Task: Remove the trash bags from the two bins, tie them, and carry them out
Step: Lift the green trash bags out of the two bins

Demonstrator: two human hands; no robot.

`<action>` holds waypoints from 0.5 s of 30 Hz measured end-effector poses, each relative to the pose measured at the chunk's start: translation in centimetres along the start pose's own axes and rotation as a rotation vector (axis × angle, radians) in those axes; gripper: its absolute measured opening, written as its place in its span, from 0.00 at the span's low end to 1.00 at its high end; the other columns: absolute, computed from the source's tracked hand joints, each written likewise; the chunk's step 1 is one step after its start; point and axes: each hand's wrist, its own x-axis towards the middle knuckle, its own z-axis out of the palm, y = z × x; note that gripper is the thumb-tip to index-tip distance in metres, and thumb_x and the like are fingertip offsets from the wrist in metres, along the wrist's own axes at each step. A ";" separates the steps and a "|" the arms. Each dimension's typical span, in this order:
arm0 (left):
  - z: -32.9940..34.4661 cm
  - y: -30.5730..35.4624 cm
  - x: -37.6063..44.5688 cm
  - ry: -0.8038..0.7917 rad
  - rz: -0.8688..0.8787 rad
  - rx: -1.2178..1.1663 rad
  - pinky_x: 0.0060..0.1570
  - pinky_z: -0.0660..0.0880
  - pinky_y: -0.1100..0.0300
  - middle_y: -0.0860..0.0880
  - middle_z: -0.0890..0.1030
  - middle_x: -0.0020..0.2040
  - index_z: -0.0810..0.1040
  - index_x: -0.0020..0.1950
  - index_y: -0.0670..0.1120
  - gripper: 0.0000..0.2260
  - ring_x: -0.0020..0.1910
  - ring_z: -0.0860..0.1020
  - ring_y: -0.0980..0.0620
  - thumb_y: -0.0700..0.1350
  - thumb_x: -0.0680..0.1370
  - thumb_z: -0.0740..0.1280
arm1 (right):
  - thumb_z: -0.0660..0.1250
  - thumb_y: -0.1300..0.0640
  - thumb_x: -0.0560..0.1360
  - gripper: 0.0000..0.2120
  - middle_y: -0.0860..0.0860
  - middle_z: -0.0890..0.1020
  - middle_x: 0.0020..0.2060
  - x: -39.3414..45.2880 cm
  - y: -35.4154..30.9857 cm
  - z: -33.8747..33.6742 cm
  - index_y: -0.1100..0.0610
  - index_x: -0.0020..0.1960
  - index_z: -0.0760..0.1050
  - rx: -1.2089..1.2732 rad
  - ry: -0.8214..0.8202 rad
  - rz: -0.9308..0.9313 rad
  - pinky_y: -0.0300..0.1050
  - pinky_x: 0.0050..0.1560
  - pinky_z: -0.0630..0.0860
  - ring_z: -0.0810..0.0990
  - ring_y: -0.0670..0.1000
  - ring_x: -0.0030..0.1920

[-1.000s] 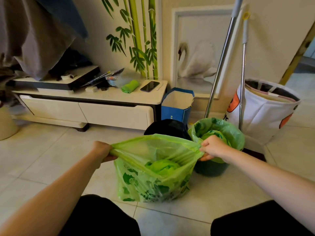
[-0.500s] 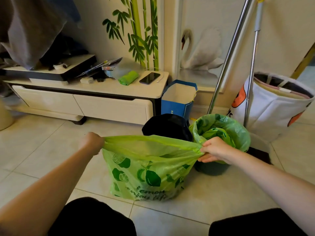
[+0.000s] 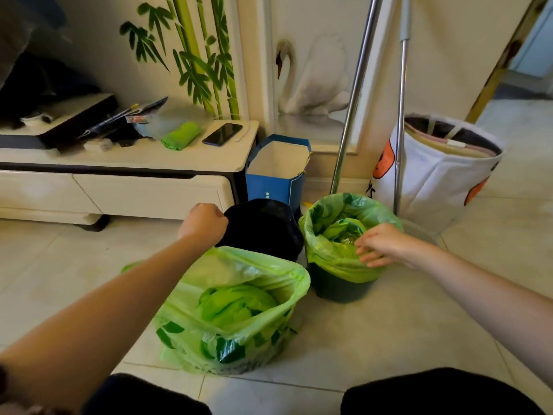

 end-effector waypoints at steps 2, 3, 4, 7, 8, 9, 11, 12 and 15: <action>2.1 3.4 0.0 -0.075 0.056 -0.049 0.43 0.76 0.52 0.37 0.83 0.45 0.82 0.46 0.37 0.11 0.42 0.79 0.41 0.41 0.75 0.62 | 0.64 0.61 0.77 0.09 0.58 0.81 0.46 1.0 0.8 -1.4 0.63 0.55 0.76 0.019 0.018 0.019 0.50 0.46 0.81 0.81 0.54 0.40; 3.2 4.8 0.0 -0.109 0.077 -0.066 0.43 0.75 0.52 0.37 0.83 0.45 0.82 0.45 0.38 0.10 0.41 0.78 0.42 0.41 0.76 0.62 | 0.64 0.61 0.77 0.09 0.57 0.81 0.45 1.4 1.3 -2.1 0.63 0.55 0.76 0.024 0.031 0.025 0.50 0.46 0.80 0.81 0.54 0.39; 4.4 5.9 0.2 -0.140 0.091 -0.086 0.43 0.75 0.52 0.38 0.83 0.45 0.81 0.44 0.39 0.10 0.41 0.79 0.43 0.41 0.76 0.62 | 0.63 0.61 0.77 0.08 0.57 0.80 0.43 1.8 1.6 -2.6 0.63 0.54 0.76 0.027 0.048 0.034 0.49 0.45 0.80 0.80 0.53 0.38; 8.0 8.4 1.0 -0.216 0.064 -0.172 0.45 0.77 0.53 0.41 0.83 0.45 0.83 0.46 0.41 0.11 0.45 0.81 0.43 0.43 0.75 0.62 | 0.62 0.62 0.77 0.05 0.55 0.79 0.39 3.1 2.6 -4.2 0.61 0.49 0.75 0.058 0.113 0.058 0.46 0.40 0.78 0.77 0.51 0.34; 9.1 9.1 1.3 -0.236 0.059 -0.201 0.47 0.79 0.52 0.41 0.84 0.45 0.83 0.47 0.41 0.11 0.46 0.81 0.42 0.43 0.75 0.62 | 0.61 0.62 0.77 0.04 0.55 0.78 0.38 3.6 2.9 -4.8 0.61 0.48 0.75 0.069 0.138 0.062 0.46 0.39 0.78 0.77 0.51 0.33; 10.1 9.8 1.7 -0.251 0.055 -0.227 0.49 0.80 0.50 0.40 0.84 0.45 0.83 0.46 0.41 0.11 0.47 0.81 0.41 0.43 0.75 0.62 | 0.61 0.62 0.77 0.04 0.56 0.78 0.38 4.2 3.2 -5.3 0.61 0.47 0.75 0.083 0.169 0.063 0.46 0.38 0.77 0.76 0.52 0.33; 11.9 11.2 2.6 -0.267 0.051 -0.246 0.51 0.79 0.48 0.39 0.83 0.45 0.82 0.46 0.38 0.10 0.47 0.81 0.41 0.42 0.76 0.63 | 0.61 0.62 0.77 0.05 0.58 0.78 0.40 5.2 3.9 -6.1 0.60 0.44 0.75 0.089 0.243 0.059 0.47 0.39 0.78 0.77 0.53 0.36; 12.6 11.8 3.1 -0.277 0.046 -0.239 0.50 0.78 0.49 0.40 0.82 0.45 0.81 0.46 0.38 0.10 0.47 0.80 0.41 0.42 0.76 0.63 | 0.61 0.61 0.77 0.06 0.59 0.78 0.42 5.6 4.2 -6.4 0.60 0.44 0.75 0.071 0.282 0.054 0.49 0.41 0.79 0.77 0.55 0.39; 14.9 12.8 4.3 -0.299 0.016 -0.218 0.41 0.73 0.54 0.44 0.77 0.43 0.75 0.46 0.40 0.05 0.46 0.77 0.43 0.42 0.76 0.64 | 0.62 0.58 0.76 0.07 0.58 0.78 0.43 7.0 5.3 -6.8 0.60 0.43 0.76 0.042 0.331 0.080 0.55 0.49 0.81 0.78 0.57 0.45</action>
